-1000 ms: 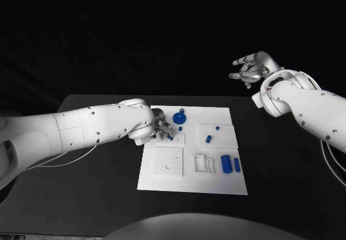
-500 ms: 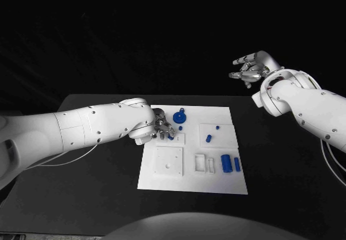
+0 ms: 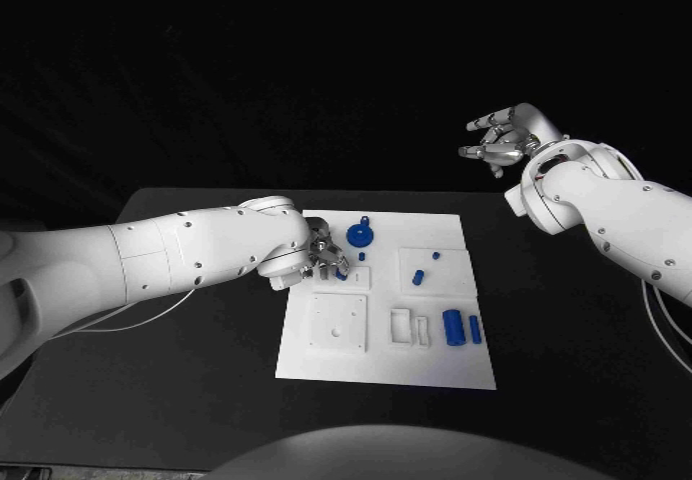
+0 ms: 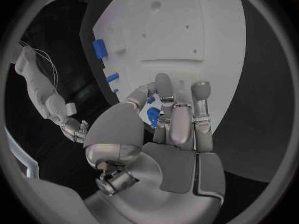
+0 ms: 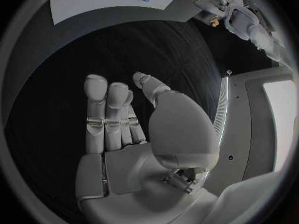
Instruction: Assemble the parts on the task board
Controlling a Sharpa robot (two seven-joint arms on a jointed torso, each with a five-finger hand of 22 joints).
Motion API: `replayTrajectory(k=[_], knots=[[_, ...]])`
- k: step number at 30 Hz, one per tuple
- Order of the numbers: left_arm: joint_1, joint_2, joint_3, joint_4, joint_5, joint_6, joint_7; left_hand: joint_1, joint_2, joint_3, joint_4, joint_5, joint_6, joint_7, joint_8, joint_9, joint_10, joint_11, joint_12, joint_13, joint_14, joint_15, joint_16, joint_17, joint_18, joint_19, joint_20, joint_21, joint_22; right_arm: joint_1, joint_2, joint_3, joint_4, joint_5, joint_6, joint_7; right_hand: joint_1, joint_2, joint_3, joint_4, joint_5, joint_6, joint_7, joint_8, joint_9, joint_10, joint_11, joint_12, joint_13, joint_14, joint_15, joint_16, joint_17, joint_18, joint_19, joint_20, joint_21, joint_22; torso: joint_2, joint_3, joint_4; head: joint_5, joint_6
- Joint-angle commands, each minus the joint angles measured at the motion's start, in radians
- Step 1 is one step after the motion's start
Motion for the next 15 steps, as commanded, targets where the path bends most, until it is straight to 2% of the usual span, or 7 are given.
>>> replayTrajectory(k=[1, 11, 15], knots=[[-0.001, 0.002, -0.001, 0.001, 0.003, 0.021, -0.007, 0.007, 0.026, 0.016, -0.014, 0.003, 0.193, -0.109, 0.003, 0.243, 0.040, -0.019, 0.006, -0.001, 0.004, 0.002, 0.004, 0.001, -0.012, -0.002, 0.006, 0.004, 0.024, -0.002, 0.001, 0.001, -0.001, -0.010, 0.010, 0.004, -0.011, 0.001, 0.001, -0.007, 0.004, -0.001, 0.006, 0.001, 0.001, -0.001, 0.001, -0.005, -0.001, 0.003, -0.003, -0.006, 0.001, 0.014, 0.049, -0.005, -0.003, -0.001, 0.000, -0.0008, 0.0002, 0.001, 0.001], [-0.002, 0.006, -0.001, -0.003, 0.009, 0.035, -0.012, 0.005, 0.023, 0.014, -0.015, 0.000, 0.192, -0.110, 0.003, 0.248, 0.040, -0.019, 0.007, -0.002, 0.004, 0.002, 0.004, 0.003, -0.011, -0.002, 0.006, 0.004, 0.024, -0.003, 0.003, 0.001, -0.003, -0.010, 0.011, 0.004, -0.010, 0.003, 0.006, -0.009, 0.007, -0.001, 0.006, 0.000, 0.001, 0.000, 0.001, -0.004, 0.000, 0.003, -0.003, -0.007, 0.002, 0.014, 0.049, -0.005, -0.002, -0.001, 0.000, -0.0006, -0.0007, 0.003, -0.001], [-0.002, 0.006, -0.001, -0.004, 0.013, 0.041, -0.013, 0.009, 0.025, 0.001, 0.000, -0.019, 0.196, -0.111, 0.003, 0.252, 0.040, -0.019, 0.012, -0.002, 0.004, 0.003, 0.005, 0.004, -0.011, -0.003, 0.007, 0.003, 0.024, -0.004, 0.004, 0.001, -0.005, -0.010, 0.011, 0.004, -0.010, 0.004, 0.011, -0.012, 0.008, -0.001, 0.007, 0.000, 0.001, -0.002, 0.001, -0.006, -0.001, 0.002, -0.003, -0.007, 0.002, 0.014, 0.048, -0.005, -0.003, -0.001, 0.000, 0.0005, -0.0005, 0.005, -0.001]])
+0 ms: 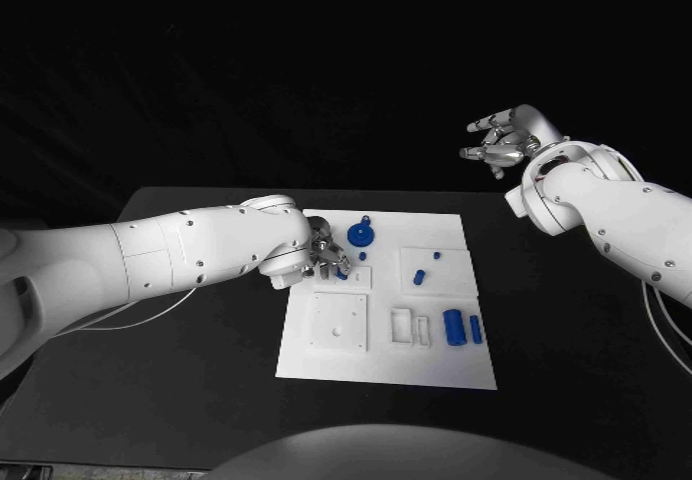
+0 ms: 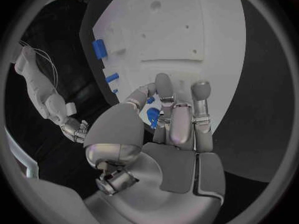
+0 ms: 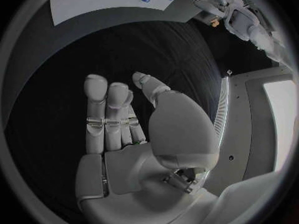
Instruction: Assemble the parts on the task board
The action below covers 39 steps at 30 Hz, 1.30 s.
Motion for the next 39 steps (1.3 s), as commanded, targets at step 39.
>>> replayTrajectory(k=[39], knots=[[-0.002, 0.010, -0.001, -0.010, 0.004, 0.026, 0.002, 0.027, 0.028, -0.013, 0.046, -0.047, 0.213, -0.117, 0.007, 0.284, 0.040, -0.021, 0.017, -0.013, 0.007, 0.005, 0.012, 0.010, -0.010, 0.001, 0.012, 0.011, 0.026, -0.004, 0.001, 0.001, 0.000, -0.010, 0.011, 0.004, -0.013, 0.004, 0.008, -0.010, 0.008, 0.000, 0.006, 0.001, 0.001, -0.003, 0.001, -0.007, -0.003, 0.002, -0.003, -0.008, 0.000, 0.014, 0.048, -0.006, -0.005, -0.003, 0.000, 0.0012, -0.0012, 0.001, -0.002]])
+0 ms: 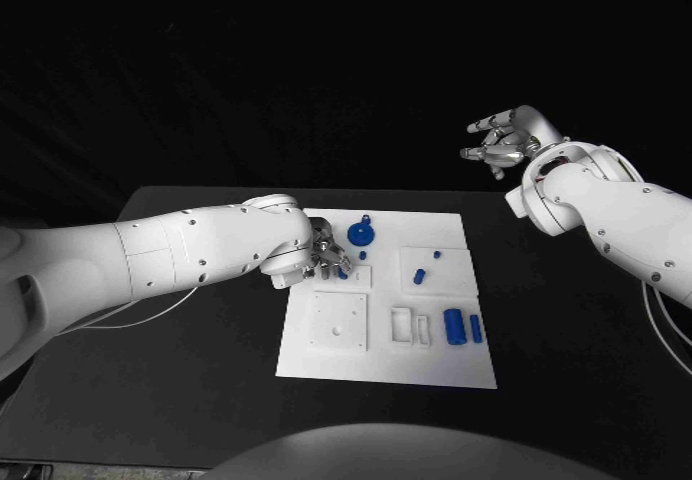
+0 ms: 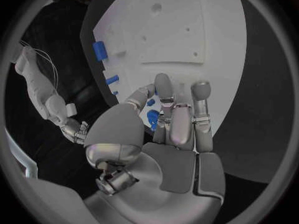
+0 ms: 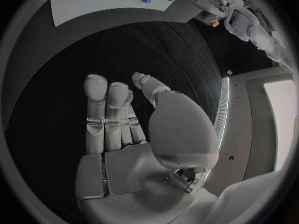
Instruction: Assemble the parts on the task board
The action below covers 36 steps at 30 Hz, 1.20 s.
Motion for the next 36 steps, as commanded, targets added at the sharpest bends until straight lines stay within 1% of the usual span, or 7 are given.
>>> replayTrajectory(k=[1, 29, 30, 31, 33, 34, 36], knots=[[-0.001, 0.004, 0.000, -0.003, 0.000, 0.011, 0.002, 0.029, 0.029, 0.001, 0.004, -0.002, 0.213, -0.117, 0.006, 0.056, 0.036, -0.017, 0.005, -0.006, 0.005, 0.004, 0.007, 0.000, -0.010, 0.001, 0.005, 0.007, 0.025, -0.001, 0.001, 0.001, 0.001, -0.010, 0.010, 0.004, -0.008, -0.001, 0.003, -0.005, 0.004, 0.000, 0.006, 0.001, 0.001, -0.003, 0.001, -0.003, -0.002, 0.002, -0.003, -0.004, 0.001, 0.014, 0.049, -0.006, -0.005, -0.001, 0.000, 0.0006, -0.0009, 0.000, 0.001], [-0.005, 0.028, 0.000, -0.022, -0.020, 0.052, 0.002, 0.046, 0.011, -0.012, 0.008, -0.015, 0.207, -0.116, 0.005, 0.056, 0.036, -0.017, 0.004, -0.017, 0.004, 0.004, 0.003, -0.005, -0.008, -0.003, 0.006, -0.001, 0.023, -0.002, 0.001, 0.001, 0.005, -0.010, 0.009, 0.006, -0.009, -0.001, 0.003, -0.007, 0.006, -0.001, 0.006, 0.001, 0.001, -0.003, 0.001, -0.004, -0.002, 0.003, -0.003, -0.005, 0.001, 0.014, 0.048, -0.006, -0.006, -0.002, 0.000, 0.0003, 0.0010, -0.007, -0.005], [-0.005, 0.028, 0.000, -0.022, -0.025, 0.049, 0.004, 0.047, 0.006, -0.019, 0.012, -0.023, 0.207, -0.116, 0.005, 0.056, 0.036, -0.016, 0.004, -0.018, 0.003, 0.004, 0.003, -0.005, -0.009, -0.003, 0.007, -0.002, 0.023, -0.002, 0.001, 0.001, 0.005, -0.010, 0.010, 0.006, -0.009, -0.001, 0.003, -0.007, 0.006, -0.001, 0.006, 0.001, 0.001, -0.003, 0.001, -0.004, -0.002, 0.003, -0.003, -0.005, 0.001, 0.014, 0.048, -0.006, -0.006, -0.002, 0.000, 0.0003, 0.0012, -0.007, -0.004], [-0.005, 0.028, 0.000, -0.022, -0.034, 0.043, 0.006, 0.030, -0.011, -0.041, 0.027, -0.086, 0.205, -0.118, 0.005, 0.055, 0.036, -0.016, 0.003, -0.019, 0.002, 0.004, 0.001, -0.009, -0.009, -0.004, 0.007, -0.003, 0.023, -0.003, 0.001, 0.001, 0.005, -0.010, 0.010, 0.006, -0.009, -0.001, 0.003, -0.007, 0.006, -0.001, 0.006, 0.001, 0.001, -0.003, 0.001, -0.004, -0.002, 0.003, -0.003, -0.005, 0.001, 0.014, 0.048, -0.006, -0.006, -0.002, 0.000, 0.0001, 0.0011, -0.007, -0.004], [-0.006, 0.026, 0.000, -0.022, -0.047, 0.032, 0.010, 0.024, -0.037, -0.084, 0.074, -0.138, 0.205, -0.122, 0.005, 0.052, 0.036, -0.018, 0.001, -0.020, 0.002, 0.003, -0.003, -0.013, -0.008, -0.005, 0.007, -0.010, 0.021, -0.003, 0.001, 0.001, 0.005, -0.010, 0.011, 0.006, -0.010, -0.002, 0.002, -0.007, 0.007, -0.003, 0.006, 0.000, 0.001, -0.003, 0.001, -0.004, -0.003, 0.003, -0.004, -0.005, 0.001, 0.014, 0.049, -0.006, -0.005, -0.001, 0.001, -0.0002, 0.0008, -0.007, -0.005], [-0.006, 0.025, 0.000, -0.022, -0.053, 0.027, 0.011, 0.047, -0.053, -0.102, 0.111, -0.153, 0.205, -0.123, 0.005, 0.048, 0.036, -0.018, 0.001, -0.021, 0.002, 0.003, -0.004, -0.014, -0.009, -0.003, 0.006, -0.012, 0.021, -0.003, 0.000, 0.001, 0.005, -0.010, 0.012, 0.006, -0.010, -0.002, 0.002, -0.007, 0.007, -0.003, 0.006, 0.000, 0.001, -0.003, 0.001, -0.004, -0.003, 0.003, -0.004, -0.005, 0.001, 0.014, 0.049, -0.006, -0.005, -0.001, 0.001, -0.0001, -0.0004, -0.006, -0.003], [-0.006, 0.024, 0.000, -0.024, -0.058, 0.021, 0.012, 0.061, -0.060, -0.108, 0.133, -0.156, 0.206, -0.121, 0.005, 0.046, 0.036, -0.017, 0.000, -0.022, 0.002, 0.003, -0.005, -0.015, -0.008, -0.002, 0.007, -0.014, 0.021, -0.004, 0.000, 0.001, 0.005, -0.010, 0.012, 0.006, -0.010, -0.002, 0.002, -0.007, 0.007, -0.003, 0.006, 0.000, 0.001, -0.003, 0.001, -0.004, -0.003, 0.003, -0.004, -0.005, 0.001, 0.014, 0.049, -0.006, -0.005, -0.001, 0.001, -0.0003, -0.0008, -0.006, -0.003]])
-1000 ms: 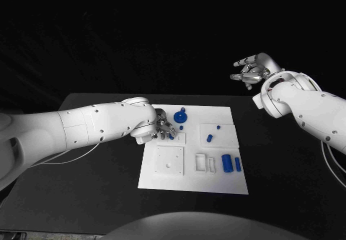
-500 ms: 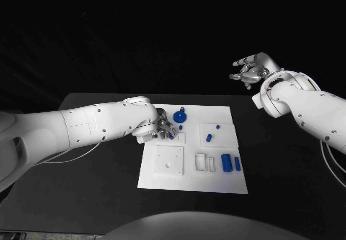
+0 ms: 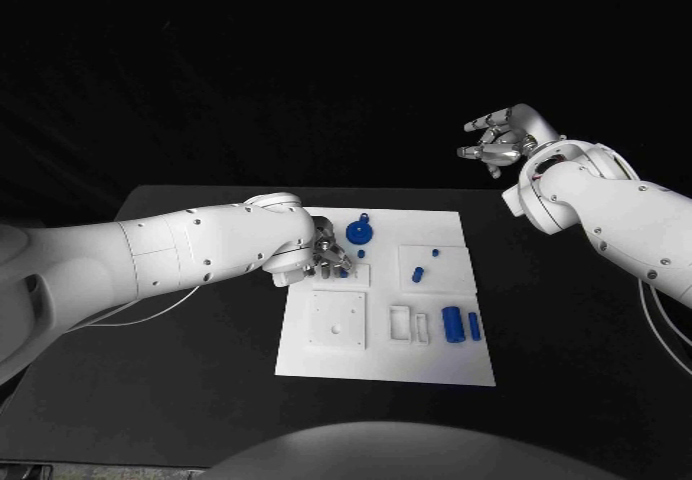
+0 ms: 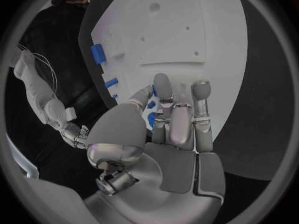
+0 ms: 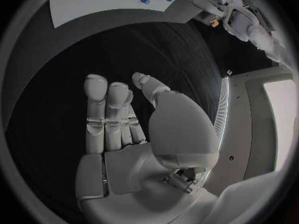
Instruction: Assemble the parts on the task board
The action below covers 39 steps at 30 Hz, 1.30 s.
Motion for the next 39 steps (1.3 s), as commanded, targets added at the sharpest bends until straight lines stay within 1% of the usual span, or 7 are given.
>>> replayTrajectory(k=[1, 4, 9, 12, 25, 31, 39], knots=[[-0.002, -0.001, -0.001, -0.001, -0.033, -0.010, 0.012, 0.013, -0.031, -0.012, 0.039, -0.008, 0.041, -0.040, -0.003, -0.002, 0.039, -0.014, -0.001, -0.002, 0.000, 0.001, -0.004, -0.001, -0.008, 0.003, 0.003, -0.006, 0.023, -0.001, 0.000, 0.000, 0.002, -0.009, 0.011, 0.006, -0.011, -0.002, -0.003, -0.004, 0.007, -0.005, 0.006, 0.000, 0.001, -0.004, 0.001, -0.006, -0.003, 0.003, -0.003, -0.005, 0.001, 0.014, 0.048, -0.006, -0.007, -0.002, 0.000, -0.0001, -0.0018, 0.001, 0.002], [-0.003, -0.002, -0.001, -0.005, -0.035, -0.014, 0.017, 0.011, -0.035, -0.016, 0.047, -0.023, 0.041, -0.040, -0.003, -0.002, 0.039, -0.014, -0.002, -0.003, 0.000, 0.000, -0.006, -0.004, -0.008, 0.003, 0.003, -0.008, 0.022, -0.001, -0.001, 0.000, 0.001, -0.009, 0.011, 0.006, -0.011, -0.002, -0.003, -0.004, 0.007, -0.005, 0.006, 0.000, 0.001, -0.004, 0.001, -0.006, -0.003, 0.003, -0.003, -0.005, 0.001, 0.014, 0.048, -0.006, -0.007, -0.002, 0.000, 0.0001, -0.0007, 0.000, 0.001], [-0.003, -0.004, -0.001, -0.009, -0.034, -0.037, 0.020, -0.005, -0.059, -0.044, 0.101, -0.205, 0.046, -0.040, -0.002, -0.002, 0.039, -0.013, -0.007, -0.005, -0.003, 0.000, -0.013, -0.014, -0.008, -0.001, 0.002, -0.019, 0.020, -0.002, -0.001, 0.000, 0.001, -0.008, 0.011, 0.007, -0.012, -0.002, -0.006, -0.003, 0.007, -0.007, 0.007, 0.000, 0.001, -0.004, 0.002, -0.007, -0.004, 0.003, -0.003, -0.006, 0.000, 0.014, 0.048, -0.005, -0.008, -0.003, -0.001, 0.0006, -0.0008, 0.000, 0.003], [-0.003, -0.006, -0.001, -0.012, -0.030, -0.048, 0.020, 0.012, -0.114, -0.014, 0.204, -0.278, 0.055, -0.039, -0.003, -0.001, 0.040, -0.013, -0.008, -0.005, -0.003, 0.000, -0.015, -0.016, -0.007, -0.001, 0.003, -0.023, 0.020, -0.003, -0.001, 0.000, 0.001, -0.008, 0.012, 0.007, -0.012, -0.002, -0.006, -0.003, 0.007, -0.007, 0.007, 0.000, 0.001, -0.004, 0.002, -0.007, -0.004, 0.003, -0.003, -0.006, 0.000, 0.014, 0.048, -0.005, -0.008, -0.003, -0.001, 0.0000, -0.0011, -0.001, 0.003], [-0.003, -0.024, 0.000, 0.000, -0.003, -0.051, 0.022, 0.008, -0.199, -0.042, 0.332, -0.295, 0.064, -0.040, -0.003, 0.000, 0.040, -0.014, -0.007, -0.011, -0.004, -0.005, -0.014, -0.012, -0.011, 0.002, -0.005, -0.024, 0.021, -0.006, -0.005, 0.000, 0.002, -0.007, 0.010, 0.008, -0.011, -0.001, -0.009, -0.001, 0.008, -0.009, 0.007, 0.000, 0.001, -0.005, 0.001, -0.008, -0.006, 0.003, -0.003, -0.008, -0.001, 0.015, 0.048, -0.005, -0.012, -0.005, 0.000, -0.0018, 0.0006, -0.003, 0.008], [0.005, -0.043, 0.008, 0.025, 0.003, -0.042, 0.014, -0.011, -0.161, -0.186, 0.338, -0.295, 0.056, -0.037, -0.004, -0.004, 0.039, -0.014, -0.009, -0.018, -0.006, -0.007, -0.018, -0.018, -0.016, 0.001, -0.011, -0.033, 0.019, -0.008, -0.003, 0.000, 0.001, -0.002, 0.012, 0.010, -0.012, -0.002, -0.010, -0.001, 0.008, -0.010, 0.007, 0.000, 0.001, -0.005, 0.002, -0.008, -0.006, 0.003, -0.003, -0.009, -0.001, 0.015, 0.048, -0.005, -0.014, -0.007, 0.002, -0.0022, -0.0048, -0.003, 0.017], [0.036, -0.053, 0.059, -0.005, 0.083, 0.020, 0.016, 0.033, -0.132, -0.186, 0.315, -0.293, -0.005, -0.016, -0.007, -0.100, 0.039, -0.004, -0.025, -0.026, -0.014, -0.001, -0.039, -0.044, -0.016, -0.009, -0.006, -0.060, 0.012, -0.010, -0.001, 0.000, -0.001, 0.000, 0.015, 0.011, -0.013, -0.002, -0.014, 0.001, 0.010, -0.011, 0.007, 0.000, 0.001, -0.005, 0.002, -0.008, -0.007, 0.003, -0.003, -0.010, -0.002, 0.015, 0.048, -0.005, -0.015, -0.008, 0.002, -0.0050, -0.0040, 0.001, 0.040]])
